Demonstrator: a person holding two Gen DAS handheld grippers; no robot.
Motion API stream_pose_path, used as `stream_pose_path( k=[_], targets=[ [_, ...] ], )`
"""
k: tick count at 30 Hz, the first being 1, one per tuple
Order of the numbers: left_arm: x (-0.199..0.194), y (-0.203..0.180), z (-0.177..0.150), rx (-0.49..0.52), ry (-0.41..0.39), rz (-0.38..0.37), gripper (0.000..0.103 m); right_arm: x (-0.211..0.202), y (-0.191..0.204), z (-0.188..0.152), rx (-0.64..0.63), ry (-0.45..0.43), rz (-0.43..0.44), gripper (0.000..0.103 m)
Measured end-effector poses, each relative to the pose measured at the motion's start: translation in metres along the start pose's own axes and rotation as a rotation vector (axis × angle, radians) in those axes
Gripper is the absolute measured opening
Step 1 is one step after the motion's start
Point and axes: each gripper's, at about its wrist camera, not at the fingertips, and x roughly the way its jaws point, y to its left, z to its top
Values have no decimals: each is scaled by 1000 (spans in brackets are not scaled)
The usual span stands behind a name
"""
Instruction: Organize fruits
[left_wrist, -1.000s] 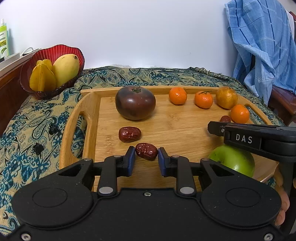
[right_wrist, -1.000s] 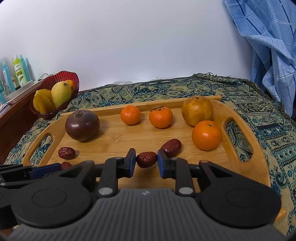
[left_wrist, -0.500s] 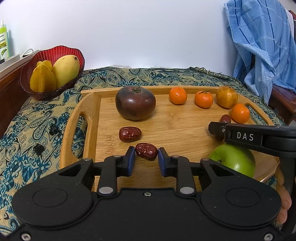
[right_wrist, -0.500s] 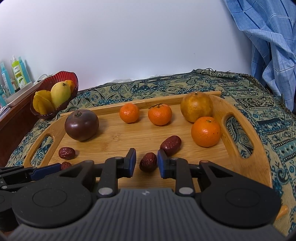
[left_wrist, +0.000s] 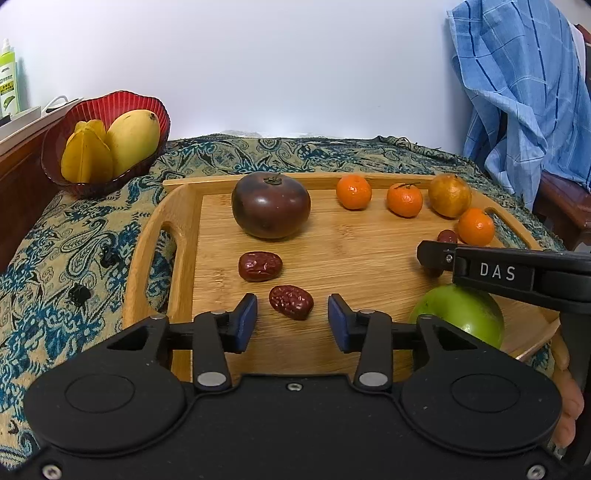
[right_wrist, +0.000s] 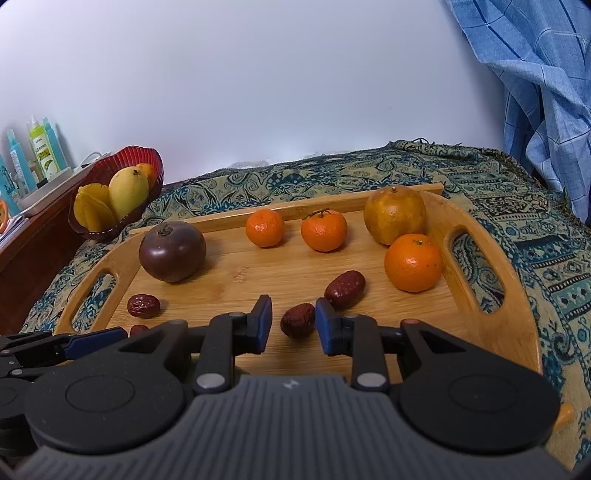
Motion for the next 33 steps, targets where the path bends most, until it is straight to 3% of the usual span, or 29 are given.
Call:
stream_pose_path(
  k=[3, 23, 33],
  targets=[
    [-3, 0, 0, 4, -7, -1, 47, -5, 2, 0, -12, -18, 0, 52],
    [-29, -1, -9, 6, -46, -9, 71, -41, -2, -9, -56, -128, -33, 75],
    [-52, 0, -22, -5, -68, -12, 74, -69, -6, -22, -66, -190, -66, 88]
  ],
)
